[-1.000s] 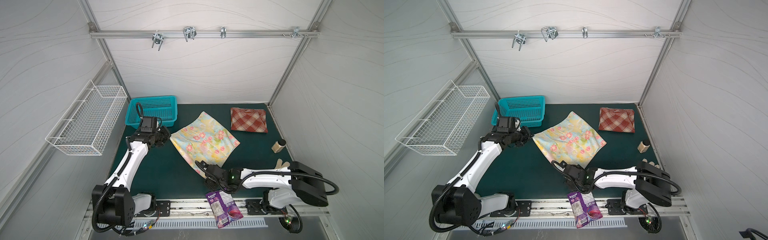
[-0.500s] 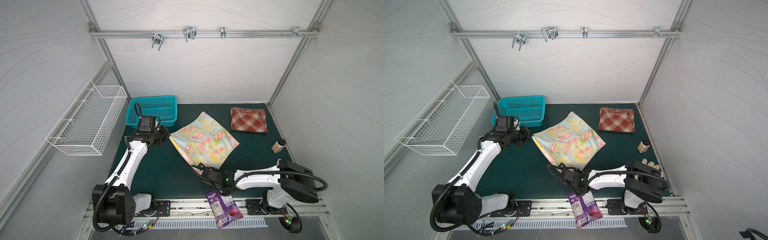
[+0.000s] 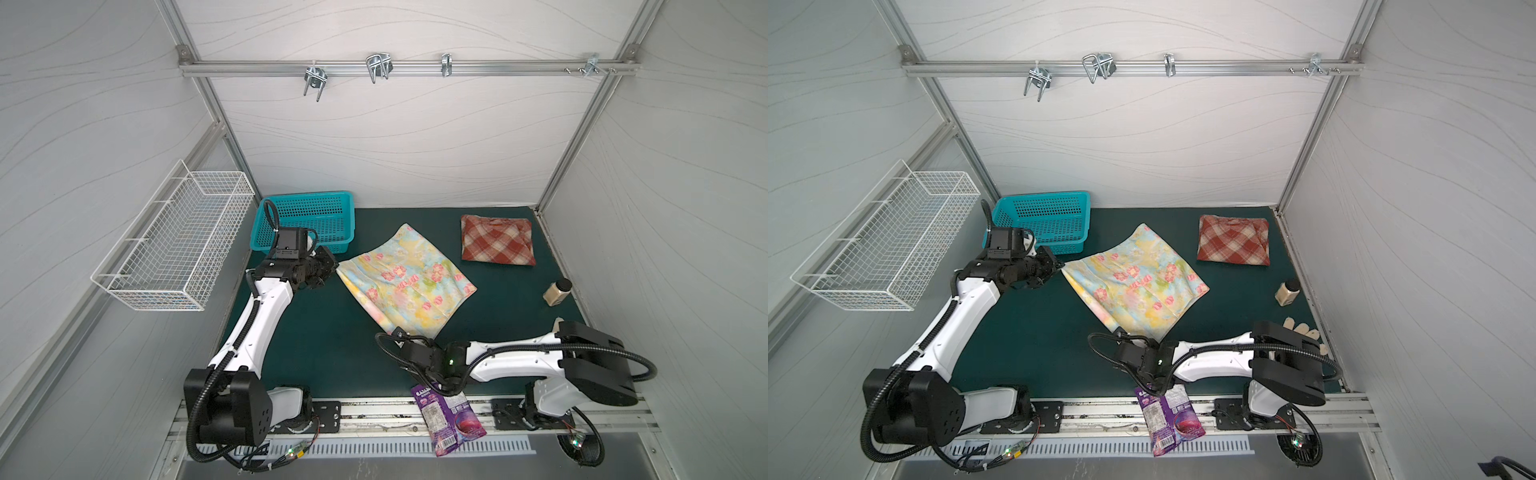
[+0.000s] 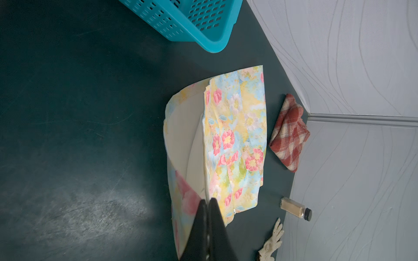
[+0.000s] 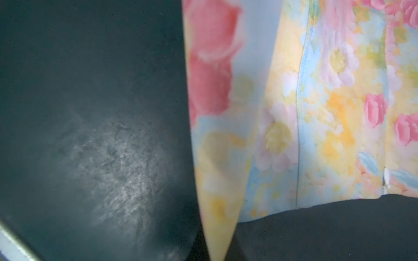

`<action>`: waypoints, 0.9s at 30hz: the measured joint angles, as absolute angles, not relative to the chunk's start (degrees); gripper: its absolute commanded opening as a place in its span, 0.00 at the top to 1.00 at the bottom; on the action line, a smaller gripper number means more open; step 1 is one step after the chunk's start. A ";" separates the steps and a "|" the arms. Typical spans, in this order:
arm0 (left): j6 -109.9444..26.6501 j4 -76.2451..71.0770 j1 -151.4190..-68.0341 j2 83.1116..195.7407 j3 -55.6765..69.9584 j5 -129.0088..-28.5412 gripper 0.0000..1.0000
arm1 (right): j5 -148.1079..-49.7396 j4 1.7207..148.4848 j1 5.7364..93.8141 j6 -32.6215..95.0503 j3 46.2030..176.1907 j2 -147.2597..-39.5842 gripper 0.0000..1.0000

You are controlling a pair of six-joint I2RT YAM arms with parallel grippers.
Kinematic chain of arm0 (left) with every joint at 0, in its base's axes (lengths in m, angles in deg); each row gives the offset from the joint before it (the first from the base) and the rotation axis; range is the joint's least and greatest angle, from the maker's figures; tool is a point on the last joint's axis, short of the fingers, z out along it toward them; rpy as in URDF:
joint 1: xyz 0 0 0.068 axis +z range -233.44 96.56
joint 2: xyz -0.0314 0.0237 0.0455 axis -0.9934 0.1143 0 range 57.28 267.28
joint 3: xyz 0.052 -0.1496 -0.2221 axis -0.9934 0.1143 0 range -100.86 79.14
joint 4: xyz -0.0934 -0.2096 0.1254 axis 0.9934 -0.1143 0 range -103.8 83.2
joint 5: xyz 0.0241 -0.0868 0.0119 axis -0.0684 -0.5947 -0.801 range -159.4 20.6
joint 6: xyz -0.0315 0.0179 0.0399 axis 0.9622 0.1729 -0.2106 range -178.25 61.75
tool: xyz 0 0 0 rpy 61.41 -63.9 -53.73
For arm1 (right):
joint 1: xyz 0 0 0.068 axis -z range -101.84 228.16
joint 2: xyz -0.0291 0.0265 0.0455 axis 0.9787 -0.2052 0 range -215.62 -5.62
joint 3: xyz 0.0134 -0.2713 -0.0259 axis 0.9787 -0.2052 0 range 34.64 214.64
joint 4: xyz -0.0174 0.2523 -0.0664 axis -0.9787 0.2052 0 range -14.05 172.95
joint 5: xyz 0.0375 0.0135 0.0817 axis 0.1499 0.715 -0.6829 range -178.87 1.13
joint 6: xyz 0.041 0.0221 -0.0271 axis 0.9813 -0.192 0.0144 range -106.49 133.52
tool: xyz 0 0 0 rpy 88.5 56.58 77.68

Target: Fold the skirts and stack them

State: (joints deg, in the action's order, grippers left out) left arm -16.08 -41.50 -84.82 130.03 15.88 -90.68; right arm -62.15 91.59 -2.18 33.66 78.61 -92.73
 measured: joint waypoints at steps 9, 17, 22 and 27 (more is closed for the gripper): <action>-16.17 -41.98 -84.54 130.08 10.39 -91.99 1.00 | -66.96 98.37 1.54 31.93 84.66 -78.96 0.99; -14.79 -39.27 -84.23 127.85 12.47 -93.65 1.00 | -74.72 102.28 10.15 30.53 87.31 -72.47 1.00; -13.48 -38.75 -84.17 128.11 10.98 -93.94 1.00 | -81.89 107.44 22.19 28.17 90.67 -71.75 1.00; -11.29 -38.35 -84.91 137.38 -2.66 -95.56 1.00 | -85.78 112.07 31.94 25.37 98.61 -71.90 1.00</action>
State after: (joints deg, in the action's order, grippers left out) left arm -11.29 -38.35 -84.91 137.38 -2.66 -95.56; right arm -85.78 112.07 31.94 25.37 98.61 -71.90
